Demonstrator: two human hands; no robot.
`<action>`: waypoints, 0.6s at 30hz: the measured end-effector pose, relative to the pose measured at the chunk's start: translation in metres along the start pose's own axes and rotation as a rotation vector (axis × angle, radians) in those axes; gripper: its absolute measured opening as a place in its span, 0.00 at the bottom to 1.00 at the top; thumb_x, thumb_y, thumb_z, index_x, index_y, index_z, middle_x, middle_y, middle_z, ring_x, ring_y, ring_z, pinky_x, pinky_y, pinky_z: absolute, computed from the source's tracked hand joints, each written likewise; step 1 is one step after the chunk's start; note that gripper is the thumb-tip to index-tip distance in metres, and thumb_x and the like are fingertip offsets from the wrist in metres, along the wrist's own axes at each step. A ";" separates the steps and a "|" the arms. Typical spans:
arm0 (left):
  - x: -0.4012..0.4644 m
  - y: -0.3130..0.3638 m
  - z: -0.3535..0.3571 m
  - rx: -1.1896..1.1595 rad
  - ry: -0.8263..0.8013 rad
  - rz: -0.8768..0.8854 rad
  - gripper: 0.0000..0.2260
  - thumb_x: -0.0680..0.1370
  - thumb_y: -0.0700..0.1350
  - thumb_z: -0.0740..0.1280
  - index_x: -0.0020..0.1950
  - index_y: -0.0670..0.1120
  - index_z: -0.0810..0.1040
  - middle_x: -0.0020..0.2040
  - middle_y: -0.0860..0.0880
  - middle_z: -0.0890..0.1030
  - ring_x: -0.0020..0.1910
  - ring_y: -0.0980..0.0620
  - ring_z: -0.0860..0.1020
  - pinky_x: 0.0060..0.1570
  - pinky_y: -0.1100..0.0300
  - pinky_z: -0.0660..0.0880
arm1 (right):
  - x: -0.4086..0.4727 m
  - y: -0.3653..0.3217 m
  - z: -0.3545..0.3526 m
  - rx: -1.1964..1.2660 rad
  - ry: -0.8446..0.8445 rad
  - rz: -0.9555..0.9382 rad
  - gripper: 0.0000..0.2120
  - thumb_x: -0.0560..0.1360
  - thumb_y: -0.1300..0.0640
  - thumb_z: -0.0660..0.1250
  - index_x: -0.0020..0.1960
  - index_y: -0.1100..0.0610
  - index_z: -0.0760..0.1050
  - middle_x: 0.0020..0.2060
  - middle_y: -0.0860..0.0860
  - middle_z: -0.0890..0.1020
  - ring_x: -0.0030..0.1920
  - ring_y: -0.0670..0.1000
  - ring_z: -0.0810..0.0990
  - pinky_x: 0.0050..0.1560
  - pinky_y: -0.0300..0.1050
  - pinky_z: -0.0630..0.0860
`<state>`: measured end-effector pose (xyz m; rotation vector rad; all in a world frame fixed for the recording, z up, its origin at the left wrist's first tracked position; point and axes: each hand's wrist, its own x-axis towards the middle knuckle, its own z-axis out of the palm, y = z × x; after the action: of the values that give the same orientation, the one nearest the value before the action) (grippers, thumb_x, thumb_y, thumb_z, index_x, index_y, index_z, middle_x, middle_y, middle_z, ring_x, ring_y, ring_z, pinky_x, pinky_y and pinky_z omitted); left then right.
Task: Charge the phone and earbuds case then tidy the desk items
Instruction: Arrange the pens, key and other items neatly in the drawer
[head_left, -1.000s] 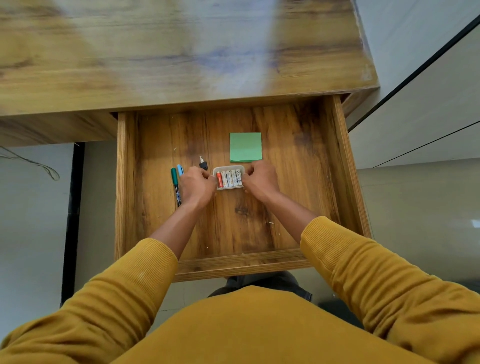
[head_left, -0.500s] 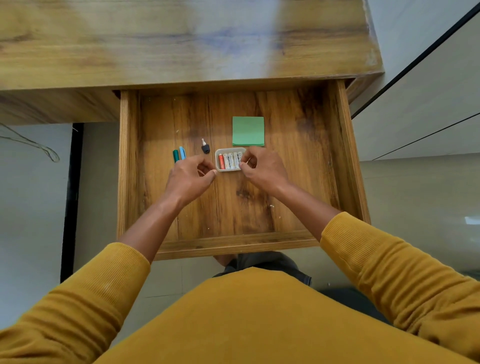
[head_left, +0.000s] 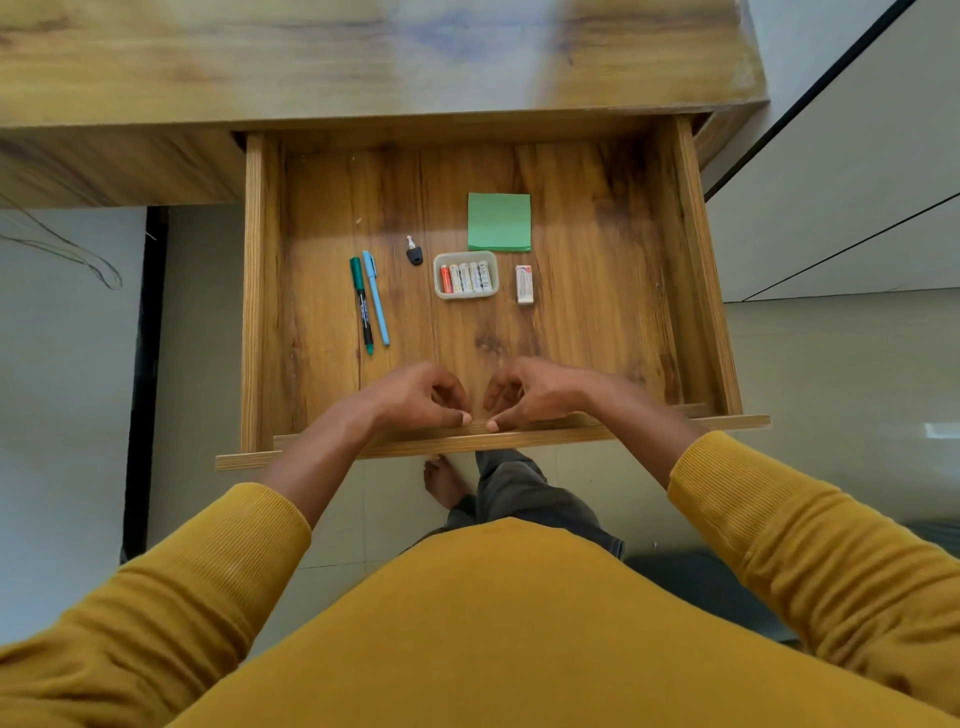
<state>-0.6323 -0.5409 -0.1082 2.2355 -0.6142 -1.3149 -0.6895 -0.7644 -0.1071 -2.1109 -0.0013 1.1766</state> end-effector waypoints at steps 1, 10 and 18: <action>0.000 0.000 0.002 0.020 -0.021 -0.002 0.05 0.78 0.53 0.76 0.53 0.56 0.86 0.53 0.60 0.84 0.54 0.59 0.80 0.59 0.55 0.80 | 0.000 0.003 0.002 0.002 -0.004 -0.003 0.16 0.77 0.47 0.76 0.62 0.50 0.81 0.53 0.45 0.83 0.54 0.45 0.82 0.54 0.43 0.78; 0.006 -0.014 0.006 0.181 0.036 -0.028 0.11 0.74 0.63 0.77 0.52 0.60 0.84 0.51 0.60 0.83 0.52 0.58 0.80 0.56 0.51 0.82 | 0.005 0.018 0.007 0.065 0.043 -0.037 0.10 0.76 0.48 0.77 0.55 0.49 0.84 0.50 0.47 0.85 0.51 0.47 0.82 0.51 0.43 0.77; 0.012 -0.010 -0.009 0.180 0.007 -0.040 0.13 0.74 0.64 0.76 0.54 0.59 0.85 0.54 0.59 0.83 0.55 0.56 0.80 0.58 0.50 0.80 | 0.015 0.018 -0.004 0.059 0.051 -0.046 0.08 0.76 0.49 0.77 0.53 0.49 0.84 0.49 0.48 0.85 0.51 0.47 0.83 0.52 0.45 0.79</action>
<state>-0.6173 -0.5385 -0.1185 2.4060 -0.7141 -1.3172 -0.6835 -0.7751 -0.1272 -2.0781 0.0083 1.0831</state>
